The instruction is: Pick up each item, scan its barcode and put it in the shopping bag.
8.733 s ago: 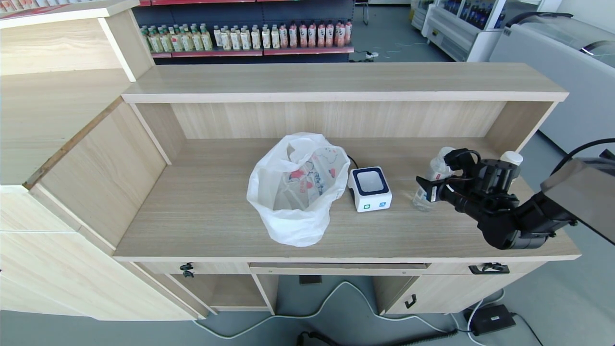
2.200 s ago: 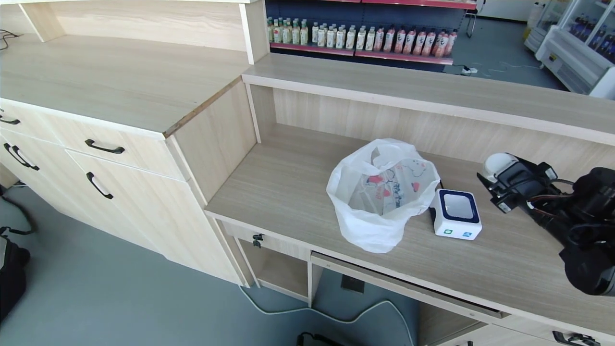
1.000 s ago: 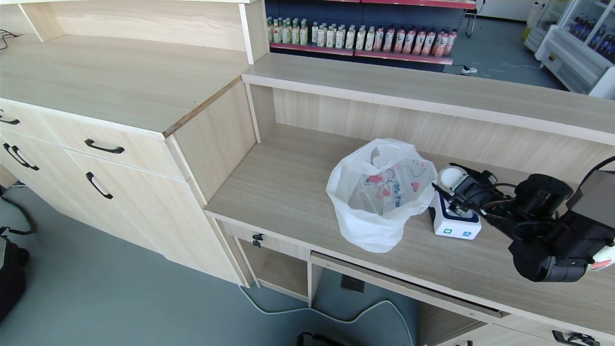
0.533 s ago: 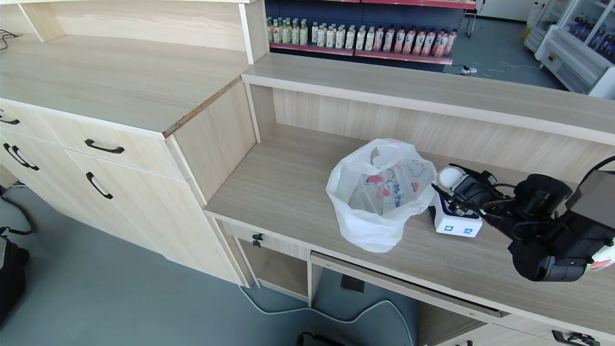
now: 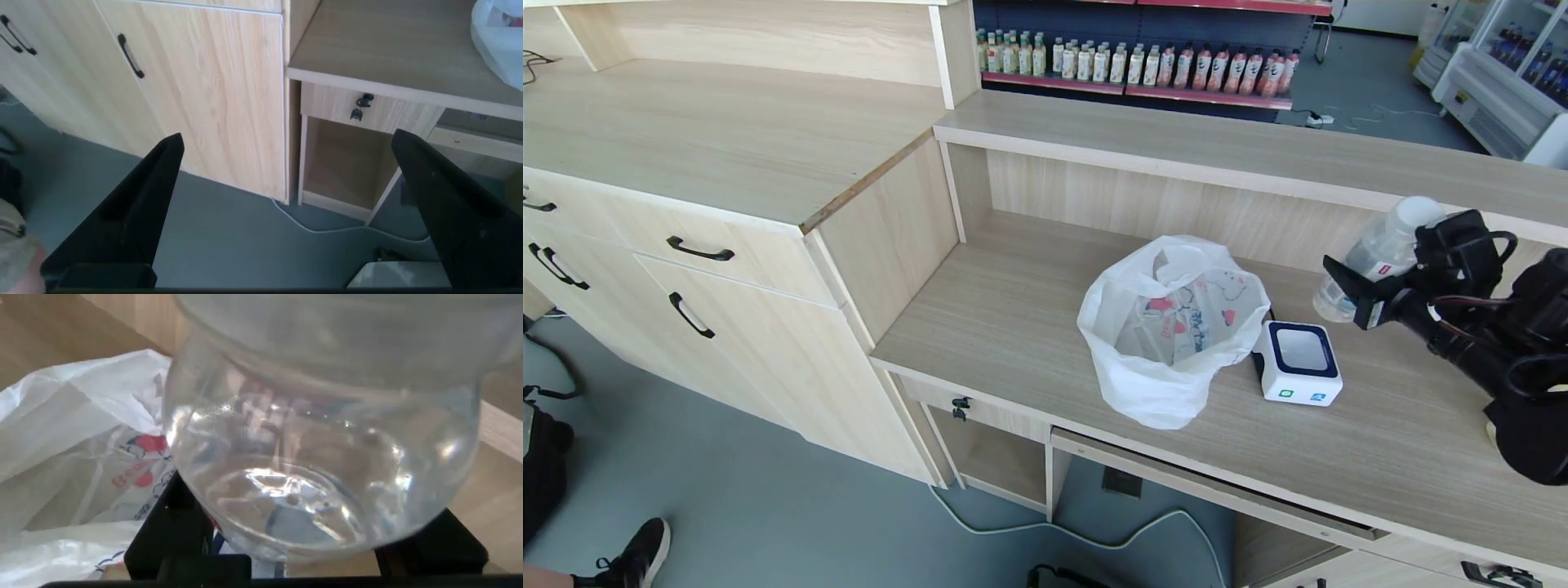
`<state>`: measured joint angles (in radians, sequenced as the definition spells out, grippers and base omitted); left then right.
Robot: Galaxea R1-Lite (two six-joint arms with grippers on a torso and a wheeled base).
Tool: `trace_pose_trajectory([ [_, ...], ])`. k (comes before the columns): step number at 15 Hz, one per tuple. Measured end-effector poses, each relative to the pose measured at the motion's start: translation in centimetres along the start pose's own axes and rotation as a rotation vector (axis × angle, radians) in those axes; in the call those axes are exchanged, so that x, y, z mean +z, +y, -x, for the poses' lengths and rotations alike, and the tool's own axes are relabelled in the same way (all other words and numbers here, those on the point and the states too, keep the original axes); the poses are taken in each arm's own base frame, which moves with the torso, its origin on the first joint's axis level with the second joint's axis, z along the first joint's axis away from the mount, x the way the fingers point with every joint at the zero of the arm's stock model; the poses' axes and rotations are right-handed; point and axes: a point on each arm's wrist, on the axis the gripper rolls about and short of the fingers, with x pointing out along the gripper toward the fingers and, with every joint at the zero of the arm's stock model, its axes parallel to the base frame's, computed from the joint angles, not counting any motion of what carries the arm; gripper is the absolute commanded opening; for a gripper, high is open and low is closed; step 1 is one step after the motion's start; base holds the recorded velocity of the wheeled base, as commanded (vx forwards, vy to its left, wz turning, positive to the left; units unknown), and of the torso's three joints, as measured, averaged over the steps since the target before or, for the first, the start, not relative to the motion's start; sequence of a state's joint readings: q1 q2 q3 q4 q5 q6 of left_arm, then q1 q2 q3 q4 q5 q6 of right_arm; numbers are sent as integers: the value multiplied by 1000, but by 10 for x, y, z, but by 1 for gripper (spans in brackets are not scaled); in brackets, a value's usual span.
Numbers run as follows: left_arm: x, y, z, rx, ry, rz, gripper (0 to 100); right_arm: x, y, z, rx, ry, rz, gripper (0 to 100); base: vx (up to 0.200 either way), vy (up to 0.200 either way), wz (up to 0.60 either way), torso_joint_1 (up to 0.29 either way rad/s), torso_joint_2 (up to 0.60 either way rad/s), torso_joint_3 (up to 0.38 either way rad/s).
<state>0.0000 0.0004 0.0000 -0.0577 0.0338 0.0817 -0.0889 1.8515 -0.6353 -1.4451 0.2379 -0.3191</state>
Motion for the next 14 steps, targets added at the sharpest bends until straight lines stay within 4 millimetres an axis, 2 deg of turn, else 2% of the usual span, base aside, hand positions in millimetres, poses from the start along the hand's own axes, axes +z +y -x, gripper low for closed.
trace_pose_trajectory([
  [3, 0, 0, 0, 0, 0, 0, 100, 2, -17, 28, -289, 103, -249, 0, 0, 0, 0, 0, 0, 0],
  [7, 0, 0, 0, 0, 0, 0, 100, -8, -30, 30, -349, 127, -312, 0, 0, 0, 0, 0, 0, 0],
  [14, 0, 0, 0, -1, 0, 0, 100, -15, -25, 32, -354, 187, -381, 0, 0, 0, 0, 0, 0, 0],
])
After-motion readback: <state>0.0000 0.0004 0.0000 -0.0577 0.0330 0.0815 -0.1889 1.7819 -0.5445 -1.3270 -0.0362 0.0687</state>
